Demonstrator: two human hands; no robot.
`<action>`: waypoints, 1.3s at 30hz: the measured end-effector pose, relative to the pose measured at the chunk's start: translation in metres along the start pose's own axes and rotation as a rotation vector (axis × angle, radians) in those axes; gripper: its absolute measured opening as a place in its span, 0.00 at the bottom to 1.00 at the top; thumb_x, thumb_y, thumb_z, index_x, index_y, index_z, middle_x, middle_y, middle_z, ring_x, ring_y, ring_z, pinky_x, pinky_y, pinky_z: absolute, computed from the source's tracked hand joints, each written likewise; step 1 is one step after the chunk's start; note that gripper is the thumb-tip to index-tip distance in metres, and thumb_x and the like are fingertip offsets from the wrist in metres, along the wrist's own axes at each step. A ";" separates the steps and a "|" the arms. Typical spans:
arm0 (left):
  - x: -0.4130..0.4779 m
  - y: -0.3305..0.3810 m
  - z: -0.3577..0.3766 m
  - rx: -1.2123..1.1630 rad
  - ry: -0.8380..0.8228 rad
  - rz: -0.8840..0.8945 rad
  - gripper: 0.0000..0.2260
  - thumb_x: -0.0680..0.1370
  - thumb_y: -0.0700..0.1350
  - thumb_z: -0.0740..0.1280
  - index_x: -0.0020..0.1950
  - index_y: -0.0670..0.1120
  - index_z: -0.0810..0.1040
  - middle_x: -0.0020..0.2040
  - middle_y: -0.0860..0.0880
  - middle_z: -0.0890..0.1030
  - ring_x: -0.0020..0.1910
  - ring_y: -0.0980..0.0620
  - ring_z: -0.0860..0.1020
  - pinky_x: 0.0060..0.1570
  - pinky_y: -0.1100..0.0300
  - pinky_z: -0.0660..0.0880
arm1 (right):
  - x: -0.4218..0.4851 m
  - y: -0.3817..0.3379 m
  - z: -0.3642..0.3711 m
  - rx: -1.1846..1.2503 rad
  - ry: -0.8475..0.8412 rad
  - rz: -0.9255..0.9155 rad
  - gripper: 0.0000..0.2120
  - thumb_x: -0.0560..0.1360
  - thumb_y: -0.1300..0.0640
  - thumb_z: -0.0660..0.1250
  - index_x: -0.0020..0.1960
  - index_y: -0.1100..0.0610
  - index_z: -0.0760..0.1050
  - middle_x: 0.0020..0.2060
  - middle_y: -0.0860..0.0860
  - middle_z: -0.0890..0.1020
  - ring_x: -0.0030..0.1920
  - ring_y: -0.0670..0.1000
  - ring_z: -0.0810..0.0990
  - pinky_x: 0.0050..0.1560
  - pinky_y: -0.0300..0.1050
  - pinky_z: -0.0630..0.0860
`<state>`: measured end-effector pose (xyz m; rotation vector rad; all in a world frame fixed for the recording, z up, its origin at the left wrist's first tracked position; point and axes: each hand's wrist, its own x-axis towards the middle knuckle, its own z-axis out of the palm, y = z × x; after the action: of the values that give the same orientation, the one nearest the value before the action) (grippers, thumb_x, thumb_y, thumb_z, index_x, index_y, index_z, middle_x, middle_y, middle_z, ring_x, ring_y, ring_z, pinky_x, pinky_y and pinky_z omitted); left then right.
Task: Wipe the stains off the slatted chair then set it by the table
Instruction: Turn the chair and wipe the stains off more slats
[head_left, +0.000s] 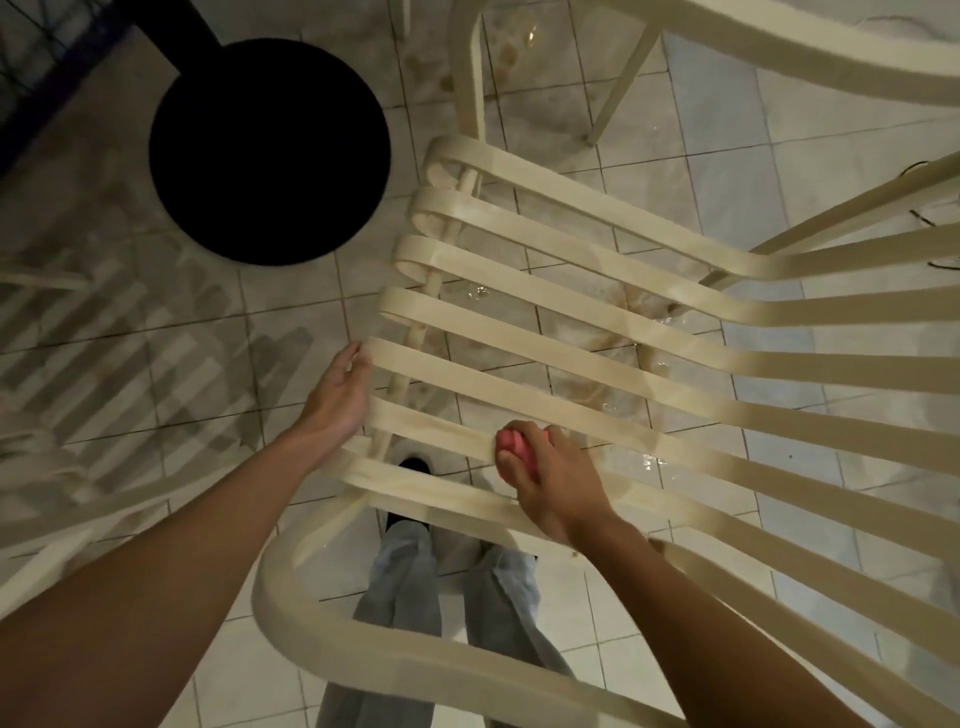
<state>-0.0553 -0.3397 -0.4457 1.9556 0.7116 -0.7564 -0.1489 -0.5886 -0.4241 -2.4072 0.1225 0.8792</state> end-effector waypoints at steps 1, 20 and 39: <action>0.001 -0.002 -0.002 -0.007 -0.008 0.005 0.21 0.85 0.56 0.51 0.79 0.57 0.62 0.75 0.51 0.68 0.69 0.51 0.69 0.60 0.61 0.66 | 0.000 0.001 -0.001 -0.008 -0.004 0.007 0.14 0.82 0.42 0.56 0.66 0.44 0.67 0.56 0.50 0.76 0.53 0.52 0.73 0.58 0.54 0.73; 0.004 -0.005 -0.016 -0.084 -0.091 -0.037 0.25 0.82 0.65 0.45 0.75 0.61 0.67 0.70 0.50 0.74 0.68 0.48 0.72 0.71 0.49 0.66 | 0.050 -0.113 0.020 0.028 -0.102 0.022 0.13 0.83 0.45 0.53 0.59 0.50 0.69 0.55 0.55 0.78 0.53 0.60 0.76 0.56 0.54 0.74; 0.003 -0.004 -0.027 -0.271 -0.209 -0.060 0.28 0.82 0.65 0.41 0.78 0.57 0.64 0.77 0.43 0.66 0.76 0.50 0.64 0.76 0.49 0.57 | 0.029 -0.088 0.026 -0.061 0.017 -0.024 0.15 0.82 0.41 0.53 0.65 0.47 0.65 0.56 0.52 0.75 0.54 0.56 0.74 0.58 0.54 0.71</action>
<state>-0.0503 -0.3132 -0.4387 1.5909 0.7083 -0.8408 -0.1177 -0.4982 -0.4158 -2.4677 0.0741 0.8639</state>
